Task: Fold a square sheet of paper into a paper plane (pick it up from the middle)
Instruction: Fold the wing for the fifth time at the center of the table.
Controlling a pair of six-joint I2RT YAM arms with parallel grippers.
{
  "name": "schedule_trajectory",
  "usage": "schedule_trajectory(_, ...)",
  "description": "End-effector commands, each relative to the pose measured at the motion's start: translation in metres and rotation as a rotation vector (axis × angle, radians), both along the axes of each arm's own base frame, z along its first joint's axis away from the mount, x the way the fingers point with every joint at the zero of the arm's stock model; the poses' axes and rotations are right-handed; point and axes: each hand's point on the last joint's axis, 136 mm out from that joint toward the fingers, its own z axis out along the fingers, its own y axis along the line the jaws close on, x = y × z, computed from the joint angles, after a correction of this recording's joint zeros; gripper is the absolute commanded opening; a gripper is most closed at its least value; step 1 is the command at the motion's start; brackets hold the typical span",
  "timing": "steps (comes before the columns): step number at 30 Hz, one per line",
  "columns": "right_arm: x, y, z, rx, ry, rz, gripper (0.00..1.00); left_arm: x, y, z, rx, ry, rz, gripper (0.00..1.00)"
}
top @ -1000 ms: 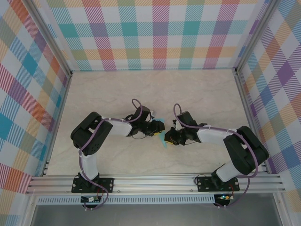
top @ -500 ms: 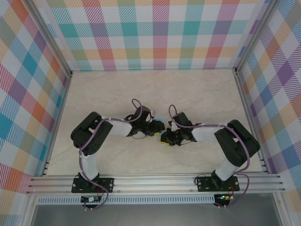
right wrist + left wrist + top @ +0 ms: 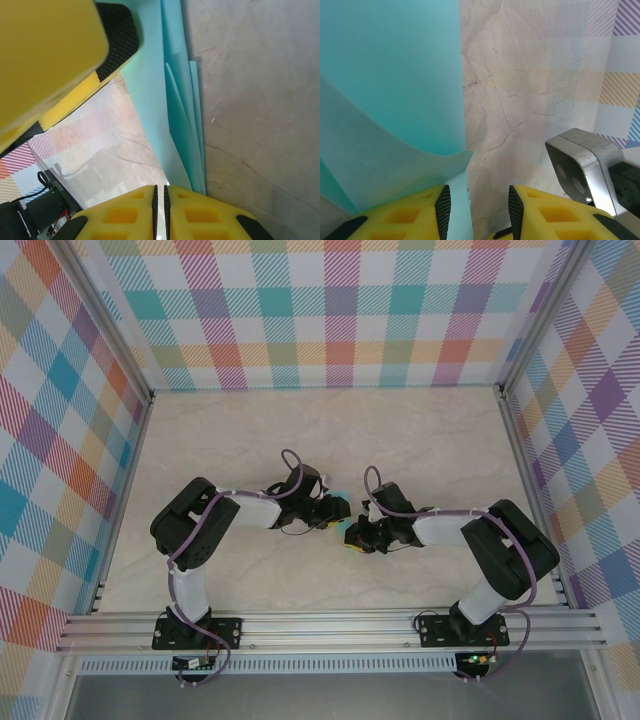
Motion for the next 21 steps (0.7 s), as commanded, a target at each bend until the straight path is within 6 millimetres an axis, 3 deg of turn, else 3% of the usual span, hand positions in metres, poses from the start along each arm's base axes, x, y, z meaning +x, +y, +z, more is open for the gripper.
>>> schedule_trajectory(1, 0.014, 0.008, 0.015, 0.039, -0.028, -0.039, 0.15, -0.015, 0.02, -0.038, 0.116, 0.096, 0.017, 0.38)
schedule_trajectory(9, 0.038, 0.021, 0.013, 0.066, -0.05, -0.08, 0.15, -0.014, 0.017, -0.038, 0.111, 0.103, 0.012, 0.38)
schedule_trajectory(13, 0.041, 0.014, 0.001, 0.01, -0.048, -0.101, 0.15, -0.014, 0.017, -0.038, 0.113, 0.107, 0.012, 0.38)
schedule_trajectory(17, 0.034, 0.004, -0.014, -0.029, -0.024, -0.115, 0.15, -0.012, 0.016, -0.036, 0.109, 0.101, 0.012, 0.38)
schedule_trajectory(21, 0.014, -0.007, -0.033, -0.065, 0.044, -0.113, 0.12, -0.009, 0.016, -0.031, 0.106, 0.089, 0.021, 0.38)
